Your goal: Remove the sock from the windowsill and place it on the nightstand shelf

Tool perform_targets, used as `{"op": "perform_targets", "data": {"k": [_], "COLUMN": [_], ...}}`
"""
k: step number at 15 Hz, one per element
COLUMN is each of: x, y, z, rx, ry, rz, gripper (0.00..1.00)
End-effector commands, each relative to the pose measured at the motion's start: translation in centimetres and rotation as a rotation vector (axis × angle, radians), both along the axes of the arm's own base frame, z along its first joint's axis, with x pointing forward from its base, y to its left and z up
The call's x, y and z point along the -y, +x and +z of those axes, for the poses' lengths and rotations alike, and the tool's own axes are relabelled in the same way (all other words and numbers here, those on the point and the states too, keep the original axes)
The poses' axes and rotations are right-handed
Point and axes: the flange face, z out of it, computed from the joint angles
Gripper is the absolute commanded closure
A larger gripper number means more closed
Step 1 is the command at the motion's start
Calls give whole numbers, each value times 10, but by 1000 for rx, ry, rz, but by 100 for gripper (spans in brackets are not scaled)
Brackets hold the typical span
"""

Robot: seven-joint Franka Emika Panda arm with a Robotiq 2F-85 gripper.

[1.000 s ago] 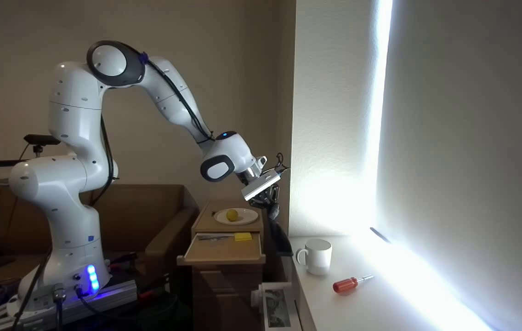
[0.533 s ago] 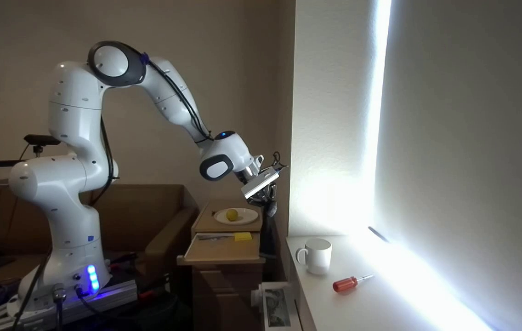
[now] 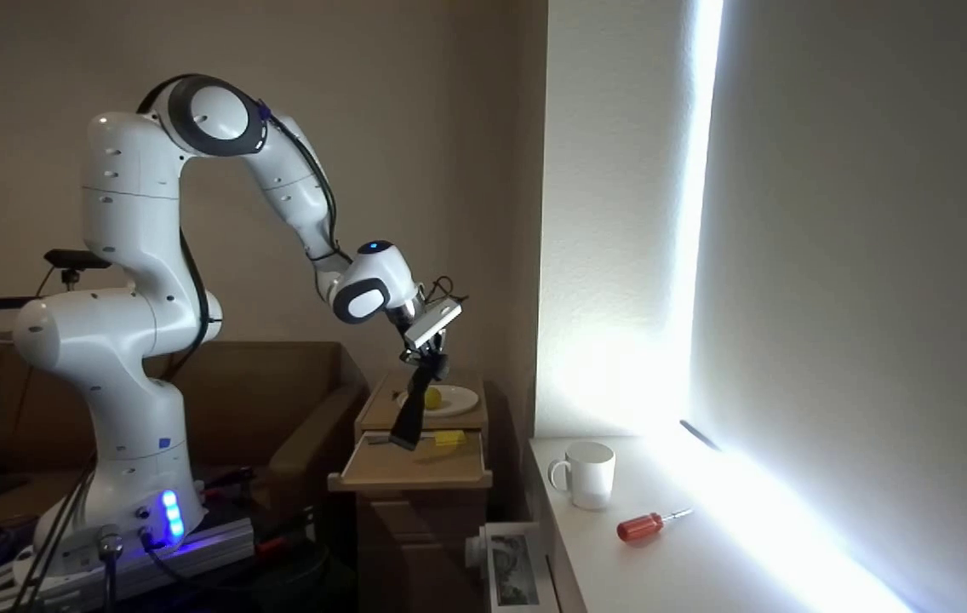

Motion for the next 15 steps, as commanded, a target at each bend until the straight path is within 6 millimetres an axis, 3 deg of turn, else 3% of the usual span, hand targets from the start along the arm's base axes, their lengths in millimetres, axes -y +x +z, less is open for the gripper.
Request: {"op": "perform_targets", "data": {"k": [1,5,8,9,15], "x": [-30,-58,-68,-72,-104], "y": [-34,-33,-31,-31,-28], "z": [-22,-20,-4,-13,-22], "rx": [-97,-194,-199,-201,-259], "ry": [-115,-170,-215,-217,-143], "rz": [111,171,136,131,46], "gripper": [98,98,98,98,98]}}
